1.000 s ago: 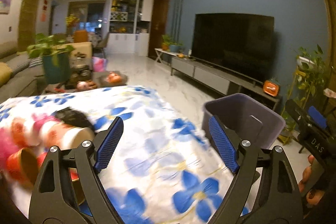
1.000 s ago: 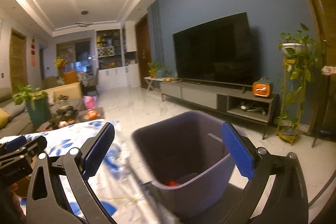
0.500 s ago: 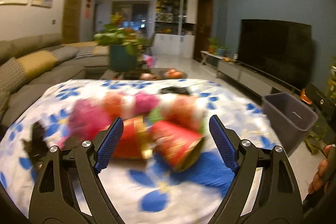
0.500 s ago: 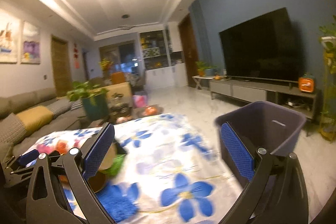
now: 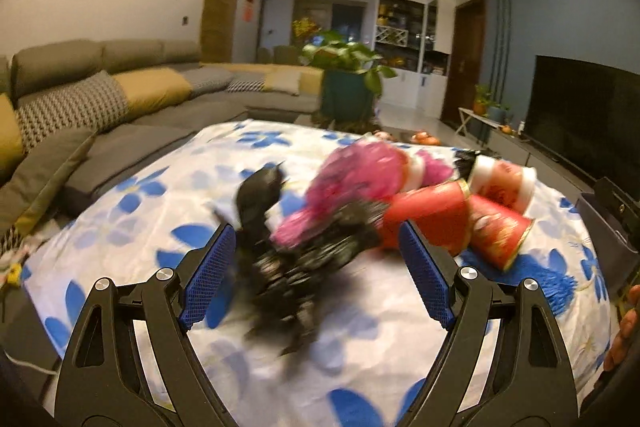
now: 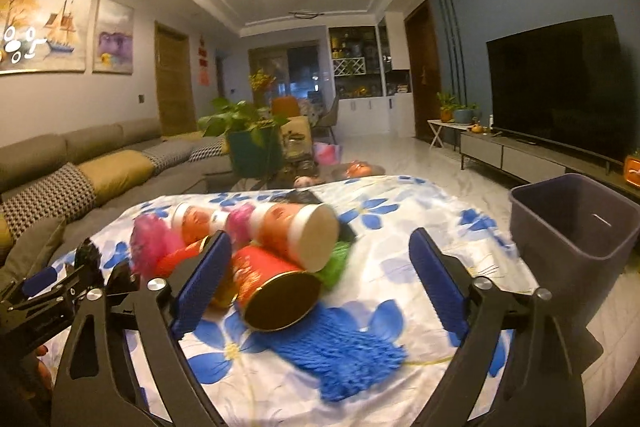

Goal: Collect trash
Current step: 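Move both open tools back over the trash on the bed, then grasp the black plastic bag with the left tool while the right tool grasps a red paper cup, then lift the black bag and red cup off the bed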

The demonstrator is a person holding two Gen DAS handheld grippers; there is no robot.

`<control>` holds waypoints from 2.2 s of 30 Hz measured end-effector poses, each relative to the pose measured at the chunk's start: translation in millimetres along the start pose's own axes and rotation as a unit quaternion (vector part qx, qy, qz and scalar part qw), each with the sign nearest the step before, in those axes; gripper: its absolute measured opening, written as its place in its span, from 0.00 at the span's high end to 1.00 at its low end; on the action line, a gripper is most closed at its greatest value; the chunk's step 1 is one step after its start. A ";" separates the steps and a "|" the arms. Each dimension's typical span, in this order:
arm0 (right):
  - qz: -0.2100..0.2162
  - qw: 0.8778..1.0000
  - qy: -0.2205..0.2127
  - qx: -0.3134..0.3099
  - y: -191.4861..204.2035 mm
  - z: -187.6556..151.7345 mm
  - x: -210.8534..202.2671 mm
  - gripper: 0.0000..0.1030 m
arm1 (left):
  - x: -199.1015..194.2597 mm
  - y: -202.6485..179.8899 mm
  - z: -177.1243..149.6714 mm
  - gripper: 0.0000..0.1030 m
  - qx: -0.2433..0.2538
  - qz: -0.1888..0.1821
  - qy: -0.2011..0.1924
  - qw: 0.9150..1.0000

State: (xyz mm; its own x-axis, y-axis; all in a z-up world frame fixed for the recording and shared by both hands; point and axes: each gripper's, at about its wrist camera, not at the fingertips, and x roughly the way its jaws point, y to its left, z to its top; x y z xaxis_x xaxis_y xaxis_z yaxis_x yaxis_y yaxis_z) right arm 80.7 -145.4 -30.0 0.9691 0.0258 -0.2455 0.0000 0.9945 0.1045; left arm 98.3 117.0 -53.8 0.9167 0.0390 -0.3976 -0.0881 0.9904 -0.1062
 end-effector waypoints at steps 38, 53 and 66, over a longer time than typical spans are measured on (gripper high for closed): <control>0.086 0.990 0.111 -0.007 30.2 -48.7 59.1 0.77 | 0.3 20.0 -10.0 0.72 -0.033 -0.063 0.002 0.997; 0.094 0.990 0.102 -0.029 35.8 -48.1 56.3 0.96 | -1.9 20.5 -9.1 0.72 -0.041 -0.079 0.008 0.996; 0.083 0.994 0.061 -0.046 19.7 -31.7 17.7 0.96 | -6.3 10.7 -5.6 0.72 -0.030 -0.092 -0.003 0.995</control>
State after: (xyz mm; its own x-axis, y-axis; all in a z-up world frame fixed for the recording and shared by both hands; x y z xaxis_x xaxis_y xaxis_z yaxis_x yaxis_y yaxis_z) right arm 90.0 -122.1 -62.9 0.9169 0.1967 -0.3473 -0.1854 0.9804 0.0659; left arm 89.4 126.6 -57.5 0.9217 -0.1416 -0.3610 0.0586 0.9711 -0.2312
